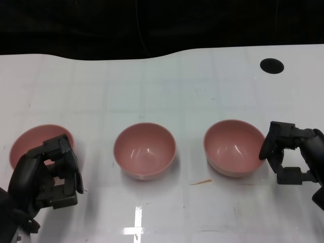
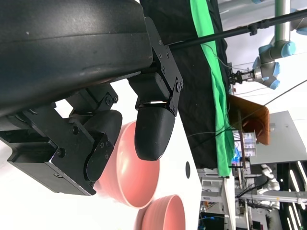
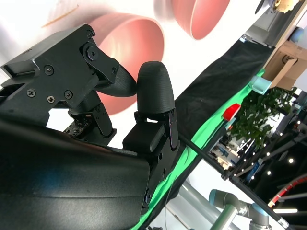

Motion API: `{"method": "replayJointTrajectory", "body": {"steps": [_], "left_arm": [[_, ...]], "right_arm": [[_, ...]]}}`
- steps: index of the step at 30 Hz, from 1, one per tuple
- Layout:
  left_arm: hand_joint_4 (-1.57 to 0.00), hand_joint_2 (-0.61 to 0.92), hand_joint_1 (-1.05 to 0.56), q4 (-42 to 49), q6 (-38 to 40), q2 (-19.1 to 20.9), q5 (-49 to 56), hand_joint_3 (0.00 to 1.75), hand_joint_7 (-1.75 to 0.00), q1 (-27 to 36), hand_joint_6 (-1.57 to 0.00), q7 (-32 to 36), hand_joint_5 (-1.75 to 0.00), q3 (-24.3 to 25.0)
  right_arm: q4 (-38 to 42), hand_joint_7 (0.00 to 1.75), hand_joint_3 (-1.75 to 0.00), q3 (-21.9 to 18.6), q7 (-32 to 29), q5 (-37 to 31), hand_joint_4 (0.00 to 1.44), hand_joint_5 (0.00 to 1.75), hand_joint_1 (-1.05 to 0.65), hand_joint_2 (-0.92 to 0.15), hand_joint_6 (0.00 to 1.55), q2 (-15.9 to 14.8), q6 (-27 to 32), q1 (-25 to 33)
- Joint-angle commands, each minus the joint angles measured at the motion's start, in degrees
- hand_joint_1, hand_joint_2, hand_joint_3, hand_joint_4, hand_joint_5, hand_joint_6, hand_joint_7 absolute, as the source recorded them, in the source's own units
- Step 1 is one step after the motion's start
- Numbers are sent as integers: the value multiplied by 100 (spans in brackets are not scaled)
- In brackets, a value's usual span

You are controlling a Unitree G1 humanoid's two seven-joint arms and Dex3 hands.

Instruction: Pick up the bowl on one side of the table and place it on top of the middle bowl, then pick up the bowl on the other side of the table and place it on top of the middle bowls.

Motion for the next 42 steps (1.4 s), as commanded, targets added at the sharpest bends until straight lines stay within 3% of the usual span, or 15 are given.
{"method": "replayJointTrajectory", "body": {"steps": [1, 27, 32, 34, 36, 38, 40, 42], "left_arm": [[-107, 47, 17, 57, 27, 138, -49, 162, -175, -23, -87, -46, -175, 48], [-108, 48, 18, 78, 20, 123, -67, 160, -175, -30, -88, -67, -175, 59], [-108, 48, 17, 82, 8, 117, -53, 160, -175, -21, -88, -39, -175, 63], [-108, 48, 17, 88, 6, 111, -81, 160, -175, -23, -87, -70, -175, 68], [-108, 48, 17, 99, 27, 109, -123, 160, -175, -36, -87, -112, -175, 76], [-108, 48, 16, 128, 7, 126, -101, 160, -175, -49, -88, -102, -175, 74], [-108, 46, 15, 114, 11, 132, -72, 161, -175, -47, -88, -69, -175, 65], [-107, 46, 14, 84, 21, 125, -74, 161, -175, -45, -87, -61, -175, 61]], "right_arm": [[38, 141, -119, 13, -91, -39, 87, 172, -10, -49, 83, -117, -53, -69], [44, 140, -121, 11, -67, -22, 87, 172, -11, -48, 83, -118, -77, -74], [-58, 138, -119, 82, -437, -394, 88, 171, -10, -48, 84, -215, -153, -47], [-196, 126, -113, 138, -644, -633, 92, 161, -8, -50, 88, -294, -165, -20], [-410, 99, -101, 192, -828, -848, 96, 143, -10, -53, 96, -378, -170, 28], [-747, 57, -67, 258, -1083, -1202, 98, 117, -22, -64, 106, -504, -109, 110], [-1107, 22, -25, 321, -1291, -1554, 96, 103, -35, -84, 114, -636, 18, 205], [-1528, 9, -12, 384, -1468, -1915, 95, 89, -42, -90, 113, -775, 203, 317]]}}
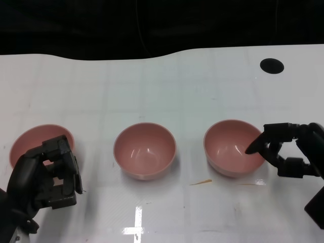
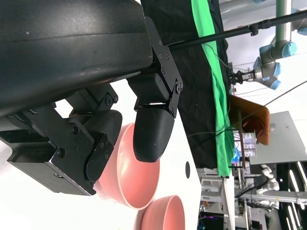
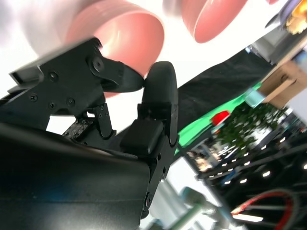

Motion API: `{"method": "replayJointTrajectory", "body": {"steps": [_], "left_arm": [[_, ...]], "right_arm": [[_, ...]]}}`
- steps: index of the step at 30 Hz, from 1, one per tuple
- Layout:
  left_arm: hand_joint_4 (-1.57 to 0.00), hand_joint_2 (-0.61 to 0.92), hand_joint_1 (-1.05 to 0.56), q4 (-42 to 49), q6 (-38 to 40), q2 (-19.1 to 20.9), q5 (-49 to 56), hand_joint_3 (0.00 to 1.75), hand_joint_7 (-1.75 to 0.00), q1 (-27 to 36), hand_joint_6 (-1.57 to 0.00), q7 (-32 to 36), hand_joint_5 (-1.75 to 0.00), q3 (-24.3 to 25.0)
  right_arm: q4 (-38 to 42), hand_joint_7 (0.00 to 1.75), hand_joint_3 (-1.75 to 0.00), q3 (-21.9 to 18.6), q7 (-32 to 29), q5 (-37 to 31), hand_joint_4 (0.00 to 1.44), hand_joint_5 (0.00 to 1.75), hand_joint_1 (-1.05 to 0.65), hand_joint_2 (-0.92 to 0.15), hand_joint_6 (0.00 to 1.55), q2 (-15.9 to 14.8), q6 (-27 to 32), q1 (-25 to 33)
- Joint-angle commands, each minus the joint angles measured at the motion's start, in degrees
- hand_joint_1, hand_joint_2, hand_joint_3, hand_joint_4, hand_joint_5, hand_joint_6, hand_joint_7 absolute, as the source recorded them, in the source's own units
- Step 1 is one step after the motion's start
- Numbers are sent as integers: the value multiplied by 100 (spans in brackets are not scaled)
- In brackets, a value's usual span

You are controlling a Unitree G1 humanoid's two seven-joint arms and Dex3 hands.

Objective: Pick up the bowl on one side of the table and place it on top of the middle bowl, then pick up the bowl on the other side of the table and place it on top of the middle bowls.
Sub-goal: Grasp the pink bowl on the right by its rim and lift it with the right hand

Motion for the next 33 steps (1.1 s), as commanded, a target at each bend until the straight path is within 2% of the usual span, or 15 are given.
{"method": "replayJointTrajectory", "body": {"steps": [1, 3, 5, 6, 7, 10, 15, 19, 26, 33], "left_arm": [[-107, 46, 14, 10, 21, 103, -26, 161, -175, -34, -87, 9, -175, 40], [-107, 46, 14, -3, 46, 101, -24, 162, -175, -35, -87, 26, -175, 41], [-108, 46, 14, -8, 55, 102, -22, 162, -175, -34, -87, 31, -175, 40], [-108, 46, 14, 17, 43, 101, -36, 162, -175, -52, -87, -1, -175, 40], [-109, 46, 14, 36, 33, 100, -47, 163, -175, -66, -88, -25, -175, 39], [-110, 45, 14, 83, 1, 103, -70, 164, -175, -99, -88, -89, -175, 39], [-110, 45, 15, 85, -10, 97, -45, 166, -175, -109, -89, -102, -175, 29], [-110, 44, 14, 10, 46, 83, 15, 164, -175, -71, -89, 14, -175, 24], [-111, 46, 14, -94, 131, 52, -9, 163, -175, -26, -89, 32, -175, 23], [-111, 46, 14, -102, 107, 45, -25, 163, -175, -6, -88, -12, -175, 31]], "right_arm": [[-720, 4, -12, 113, -297, -583, 94, 74, -50, -91, 108, -356, 297, 257], [-1158, 1, -15, 172, -355, -829, 94, 47, -59, -92, 98, -480, 497, 379], [-1359, 0, -15, 206, -382, -887, 95, 40, -62, -92, 95, -514, 629, 451], [-1717, 0, -16, 216, -245, -943, 95, 38, -62, -92, 95, -578, 827, 547], [-2003, 0, -14, 229, -138, -978, 89, 28, -70, -92, 86, -630, 995, 627], [-2919, 0, -10, 318, 305, -1171, 80, 14, -78, -92, 73, -786, 1629, 820], [-3944, 0, -4, 557, 1118, -1530, 73, 6, -90, -92, 59, -981, 2614, 850], [-4331, 0, -3, 777, 1588, -1781, 65, 1, -94, -92, 49, -1078, 3104, 740], [-4601, 1, -4, 1264, 2315, -2217, 61, 0, -98, -92, 45, -1058, 3808, 312], [-4377, 2, -4, 1699, 2395, -2511, 62, 1, -100, -92, 49, -1008, 4051, -57]]}}
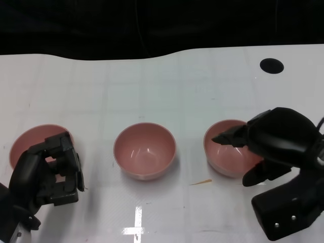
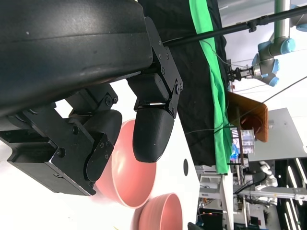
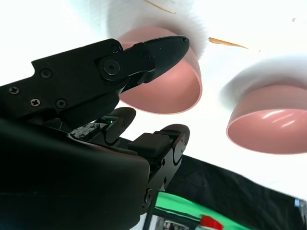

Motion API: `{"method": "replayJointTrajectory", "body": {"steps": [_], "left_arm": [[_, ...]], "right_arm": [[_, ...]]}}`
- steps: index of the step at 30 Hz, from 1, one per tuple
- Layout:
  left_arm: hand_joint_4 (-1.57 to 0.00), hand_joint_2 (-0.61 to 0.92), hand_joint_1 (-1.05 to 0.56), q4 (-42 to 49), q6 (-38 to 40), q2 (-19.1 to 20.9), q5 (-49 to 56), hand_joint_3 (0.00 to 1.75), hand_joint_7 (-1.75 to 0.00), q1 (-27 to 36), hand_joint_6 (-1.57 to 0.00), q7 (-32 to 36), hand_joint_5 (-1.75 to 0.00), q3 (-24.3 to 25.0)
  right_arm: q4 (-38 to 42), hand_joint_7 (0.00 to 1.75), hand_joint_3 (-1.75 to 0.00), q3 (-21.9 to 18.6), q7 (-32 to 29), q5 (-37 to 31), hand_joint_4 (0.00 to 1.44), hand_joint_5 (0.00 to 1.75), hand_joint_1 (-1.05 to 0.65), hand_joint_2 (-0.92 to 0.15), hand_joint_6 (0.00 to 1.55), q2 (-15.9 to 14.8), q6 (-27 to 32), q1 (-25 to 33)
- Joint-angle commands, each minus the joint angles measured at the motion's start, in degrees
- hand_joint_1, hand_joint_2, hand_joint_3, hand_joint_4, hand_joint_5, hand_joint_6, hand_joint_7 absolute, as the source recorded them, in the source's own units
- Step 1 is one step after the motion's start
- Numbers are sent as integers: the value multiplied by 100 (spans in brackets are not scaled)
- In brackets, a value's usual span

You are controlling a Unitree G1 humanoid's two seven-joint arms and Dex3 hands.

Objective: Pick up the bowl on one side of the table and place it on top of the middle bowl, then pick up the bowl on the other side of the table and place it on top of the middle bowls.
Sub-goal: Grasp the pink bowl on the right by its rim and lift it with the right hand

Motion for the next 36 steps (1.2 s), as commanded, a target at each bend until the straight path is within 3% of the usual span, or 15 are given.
{"method": "replayJointTrajectory", "body": {"steps": [1, 13, 36], "left_arm": [[-111, 46, 14, -30, -7, 61, -54, 163, -175, 60, -88, 15, -175, 41], [-109, 47, 13, -84, -12, 73, -37, 161, -175, 93, -87, 29, -175, 34], [-111, 45, 13, -179, 50, 63, -66, 165, -175, 133, -89, 42, -175, 30]], "right_arm": [[132, 2, -4, 161, 2, -105, 63, 1, -99, -92, 50, -20, 89, -150], [609, 2, -8, 609, 56, -213, 64, 1, -92, -92, 54, 147, 361, -532], [2184, 3, -7, 1156, -1093, -263, 74, 5, -85, -92, 63, 563, -10, -1049]]}}
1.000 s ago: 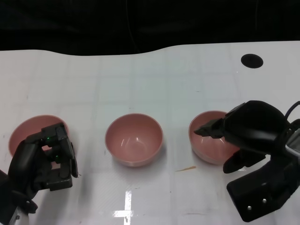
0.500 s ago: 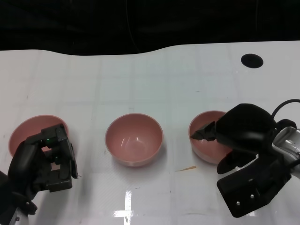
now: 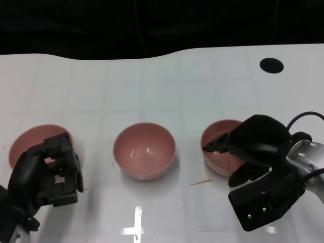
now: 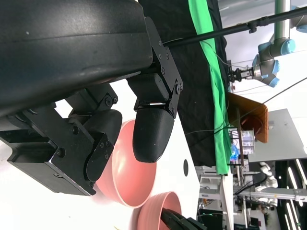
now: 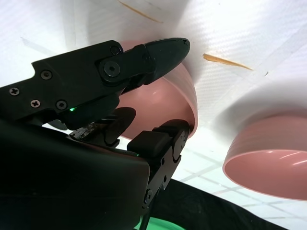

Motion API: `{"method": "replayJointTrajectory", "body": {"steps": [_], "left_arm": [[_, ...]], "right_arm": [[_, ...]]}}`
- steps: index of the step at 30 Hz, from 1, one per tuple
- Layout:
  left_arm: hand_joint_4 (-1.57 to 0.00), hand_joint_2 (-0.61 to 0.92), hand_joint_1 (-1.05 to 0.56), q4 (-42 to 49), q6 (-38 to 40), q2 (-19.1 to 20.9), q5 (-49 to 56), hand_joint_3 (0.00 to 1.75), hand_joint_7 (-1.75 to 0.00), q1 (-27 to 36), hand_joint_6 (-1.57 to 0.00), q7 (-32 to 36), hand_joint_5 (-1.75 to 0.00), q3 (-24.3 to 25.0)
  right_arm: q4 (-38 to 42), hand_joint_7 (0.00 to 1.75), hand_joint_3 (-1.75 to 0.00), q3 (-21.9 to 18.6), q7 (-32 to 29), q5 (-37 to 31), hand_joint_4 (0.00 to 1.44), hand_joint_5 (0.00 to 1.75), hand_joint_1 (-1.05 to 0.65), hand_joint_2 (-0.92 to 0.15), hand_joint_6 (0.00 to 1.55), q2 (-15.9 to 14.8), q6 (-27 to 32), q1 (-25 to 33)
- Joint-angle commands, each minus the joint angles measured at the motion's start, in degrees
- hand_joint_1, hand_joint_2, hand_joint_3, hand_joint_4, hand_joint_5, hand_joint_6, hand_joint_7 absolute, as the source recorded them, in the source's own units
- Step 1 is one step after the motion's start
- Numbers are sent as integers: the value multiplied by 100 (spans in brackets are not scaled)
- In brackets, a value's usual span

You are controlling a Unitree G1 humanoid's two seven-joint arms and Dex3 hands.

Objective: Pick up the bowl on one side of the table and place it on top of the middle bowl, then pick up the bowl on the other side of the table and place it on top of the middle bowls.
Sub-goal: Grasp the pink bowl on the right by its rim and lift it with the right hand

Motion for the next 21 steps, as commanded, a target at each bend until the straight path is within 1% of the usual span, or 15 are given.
{"method": "replayJointTrajectory", "body": {"steps": [1, 4, 7, 9, 10, 11, 12, 13, 14, 15, 16, 17, 18, 19, 21], "left_arm": [[-111, 44, 13, -20, -41, 58, -38, 165, -175, 53, -89, 13, -175, 36], [-112, 44, 14, -28, -115, 75, 82, 164, -175, 77, -89, 110, -175, 14], [-109, 45, 14, -84, -77, 91, 164, 163, -175, 110, -86, 183, -175, -5], [-109, 46, 15, -93, -59, 81, 119, 163, -175, 112, -86, 156, -175, -2], [-109, 46, 15, -96, -49, 79, 98, 163, -175, 113, -86, 140, -175, -1], [-110, 46, 15, -106, -38, 76, 82, 162, -175, 119, -86, 129, -175, -2], [-110, 47, 15, -142, -8, 79, 89, 162, -175, 134, -86, 143, -175, -9], [-110, 47, 15, -160, -11, 84, 106, 162, -175, 142, -86, 155, -175, -16], [-110, 47, 15, -172, -15, 88, 120, 162, -175, 146, -86, 165, -175, -21], [-110, 47, 15, -183, -17, 95, 181, 162, -175, 153, -86, 236, -175, -25], [-108, 46, 15, -182, -25, 102, 217, 161, -175, 157, -86, 275, -175, -29], [-107, 46, 15, -178, -34, 105, 221, 161, -175, 157, -85, 280, -175, -30], [-107, 47, 16, -166, -36, 93, 155, 161, -175, 148, -85, 222, -175, -19], [-106, 48, 17, -154, -51, 78, 101, 161, -175, 138, -84, 178, -175, -9], [-107, 48, 18, -136, -54, 54, 18, 161, -175, 123, -84, 128, -175, 2]], "right_arm": [[241, 4, -7, 95, -162, 18, 76, 5, -84, -92, 64, 73, -62, -169], [437, 4, -6, 150, -323, 33, 79, 7, -79, -92, 67, 137, -139, -225], [623, 6, -6, 224, -590, -6, 85, 9, -65, -92, 72, 163, -263, -282], [725, 8, -8, 273, -826, -53, 92, 13, -55, -92, 77, 165, -370, -313], [774, 6, -9, 288, -924, -55, 87, 41, -50, -92, 83, 168, -424, -326], [811, 6, -10, 303, -983, -57, 75, 78, -47, -92, 89, 171, -453, -337], [844, 7, -12, 309, -1019, -46, 66, 109, -45, -92, 93, 187, -456, -342], [872, 39, -14, 307, -1025, -22, 57, 147, -42, -92, 91, 208, -441, -341], [892, 78, -16, 306, -1027, -4, 56, 161, -40, -92, 78, 223, -428, -342], [897, 99, -16, 309, -986, 5, 55, 167, -39, -92, 70, 234, -400, -347], [901, 126, -18, 312, -945, 13, 55, 172, -37, -92, 61, 244, -375, -351], [900, 140, -18, 317, -921, 12, 56, 173, -36, -92, 56, 251, -352, -354], [891, 144, -18, 324, -907, 4, 55, 174, -35, -92, 53, 259, -321, -357], [884, 121, -17, 331, -903, -4, 62, 155, -34, -92, 61, 268, -294, -361], [892, 100, -13, 338, -875, 21, 69, 145, -33, -92, 70, 289, -256, -372]]}}
